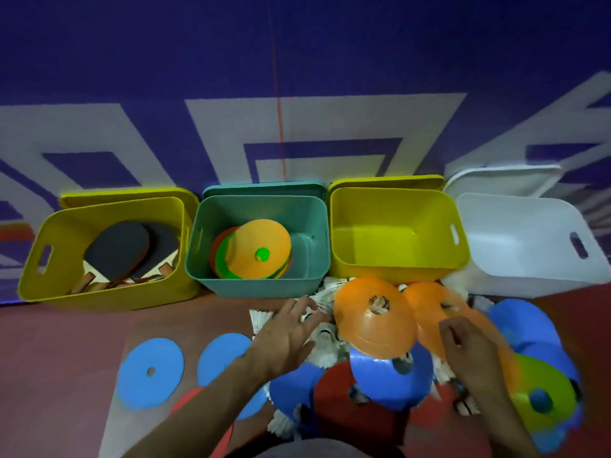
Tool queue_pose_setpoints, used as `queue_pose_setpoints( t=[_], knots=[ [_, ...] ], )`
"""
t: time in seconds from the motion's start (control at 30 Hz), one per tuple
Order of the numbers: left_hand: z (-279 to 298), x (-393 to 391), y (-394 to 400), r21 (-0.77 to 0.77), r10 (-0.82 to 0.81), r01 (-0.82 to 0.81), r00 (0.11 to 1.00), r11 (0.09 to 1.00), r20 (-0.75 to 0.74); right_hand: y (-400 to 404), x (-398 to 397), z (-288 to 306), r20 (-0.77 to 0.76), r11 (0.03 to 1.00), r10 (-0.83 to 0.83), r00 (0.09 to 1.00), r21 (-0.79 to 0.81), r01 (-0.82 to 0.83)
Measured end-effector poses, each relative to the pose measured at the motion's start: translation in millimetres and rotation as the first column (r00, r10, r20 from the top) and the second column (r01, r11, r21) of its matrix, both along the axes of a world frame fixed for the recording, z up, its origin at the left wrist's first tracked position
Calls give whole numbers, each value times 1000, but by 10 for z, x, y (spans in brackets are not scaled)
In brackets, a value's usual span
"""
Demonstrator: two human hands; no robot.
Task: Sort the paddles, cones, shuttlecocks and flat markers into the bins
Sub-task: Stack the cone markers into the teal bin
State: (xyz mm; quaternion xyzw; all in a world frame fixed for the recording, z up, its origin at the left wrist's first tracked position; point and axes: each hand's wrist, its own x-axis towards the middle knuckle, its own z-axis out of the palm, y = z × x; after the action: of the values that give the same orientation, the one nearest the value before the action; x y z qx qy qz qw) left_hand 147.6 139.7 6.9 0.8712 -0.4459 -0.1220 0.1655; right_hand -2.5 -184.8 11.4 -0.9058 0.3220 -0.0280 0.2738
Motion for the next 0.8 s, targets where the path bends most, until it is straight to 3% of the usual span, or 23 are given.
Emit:
queue_pose_setpoints(
  t=[0.2, 0.3, 0.47, 0.63, 0.8],
  knots=[
    [61, -77, -840, 308, -220, 154, 956, 939, 194, -76, -237, -296, -50, 996, -12, 999, 90, 16],
    [-93, -93, -983, 459, -289, 168, 935, 872, 207, -95, -274, -282, -52, 1000, 18, 998, 3, -18],
    [-160, -10, -1145, 419, -273, 149, 928, 896, 254, -184, -187, -340, -243, 978, 140, 960, -120, -173],
    [29, 63, -1244, 312, -236, 148, 934, 938, 266, -317, -122, -470, -354, 953, 142, 924, -202, -224],
    [368, 124, -1011, 157, -146, 113, 965, 981, 218, -228, -10, -138, -302, 951, 82, 950, -262, -166]
  ],
)
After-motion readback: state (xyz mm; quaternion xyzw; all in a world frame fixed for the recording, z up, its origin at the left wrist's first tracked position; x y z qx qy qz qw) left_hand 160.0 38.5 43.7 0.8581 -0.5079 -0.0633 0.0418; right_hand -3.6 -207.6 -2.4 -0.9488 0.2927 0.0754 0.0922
